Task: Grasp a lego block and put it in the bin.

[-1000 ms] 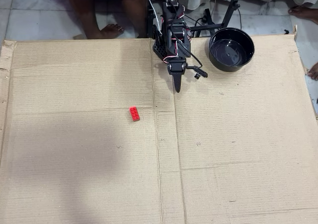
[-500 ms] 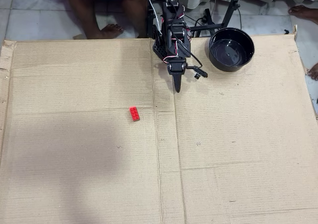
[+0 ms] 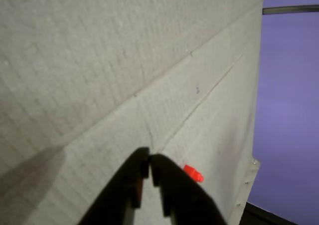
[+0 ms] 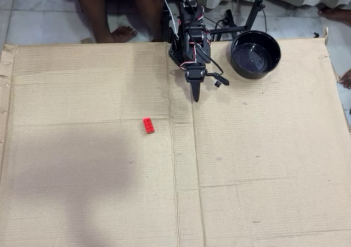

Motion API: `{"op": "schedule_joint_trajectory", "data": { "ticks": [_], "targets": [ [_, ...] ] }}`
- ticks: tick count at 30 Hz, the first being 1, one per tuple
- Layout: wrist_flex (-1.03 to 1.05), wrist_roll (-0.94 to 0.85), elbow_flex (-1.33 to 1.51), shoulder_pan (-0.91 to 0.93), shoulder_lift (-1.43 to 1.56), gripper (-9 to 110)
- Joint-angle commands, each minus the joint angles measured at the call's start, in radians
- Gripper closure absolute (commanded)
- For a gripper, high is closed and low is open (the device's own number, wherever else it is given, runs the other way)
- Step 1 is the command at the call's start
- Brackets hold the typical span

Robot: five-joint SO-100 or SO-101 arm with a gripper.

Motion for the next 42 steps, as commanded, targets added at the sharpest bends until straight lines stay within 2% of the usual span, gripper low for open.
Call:
{"op": "schedule_joint_trajectory", "data": {
  "ticks": [1, 27, 32, 42],
  "targets": [
    [0.002, 0.000, 0.014, 0.005, 0.009, 101],
    [-0.002, 0.017, 0.011, 0.037, 0.009, 101],
    [-0.003, 0.235, -0.020, 0.086, 0.008, 97],
    [-0.072, 0.630, -0.066, 0.193, -0.008, 79]
  ]
}}
